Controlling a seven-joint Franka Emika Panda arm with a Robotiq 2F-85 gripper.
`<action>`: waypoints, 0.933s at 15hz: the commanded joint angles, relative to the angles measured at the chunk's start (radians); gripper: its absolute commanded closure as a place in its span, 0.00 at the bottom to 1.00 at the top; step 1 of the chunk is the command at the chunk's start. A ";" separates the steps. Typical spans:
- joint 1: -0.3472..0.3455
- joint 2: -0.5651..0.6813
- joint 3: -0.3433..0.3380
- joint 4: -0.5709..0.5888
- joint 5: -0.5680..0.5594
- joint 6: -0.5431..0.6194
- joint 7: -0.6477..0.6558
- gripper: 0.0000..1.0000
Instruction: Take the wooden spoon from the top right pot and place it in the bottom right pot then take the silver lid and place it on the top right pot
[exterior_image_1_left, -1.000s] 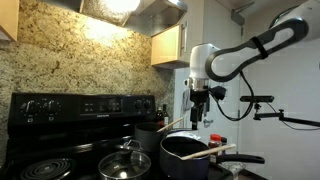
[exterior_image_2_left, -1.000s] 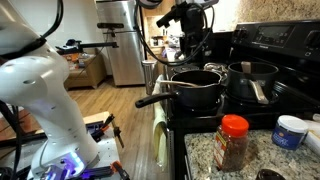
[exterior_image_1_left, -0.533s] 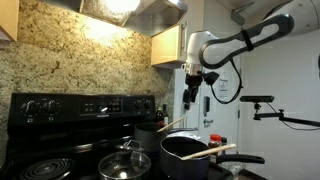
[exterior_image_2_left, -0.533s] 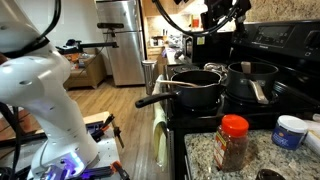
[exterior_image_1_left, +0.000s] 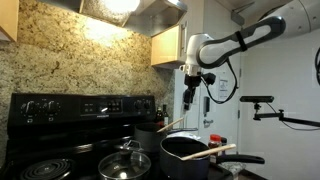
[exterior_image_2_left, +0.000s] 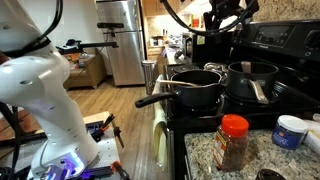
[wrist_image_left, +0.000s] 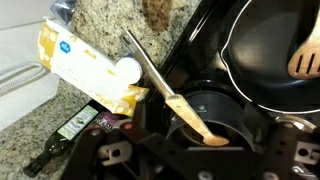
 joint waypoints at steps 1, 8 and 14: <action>0.014 0.107 -0.039 0.132 0.102 -0.044 -0.212 0.00; 0.000 0.297 -0.022 0.335 0.093 -0.262 -0.196 0.00; -0.004 0.431 -0.005 0.457 0.092 -0.300 -0.223 0.00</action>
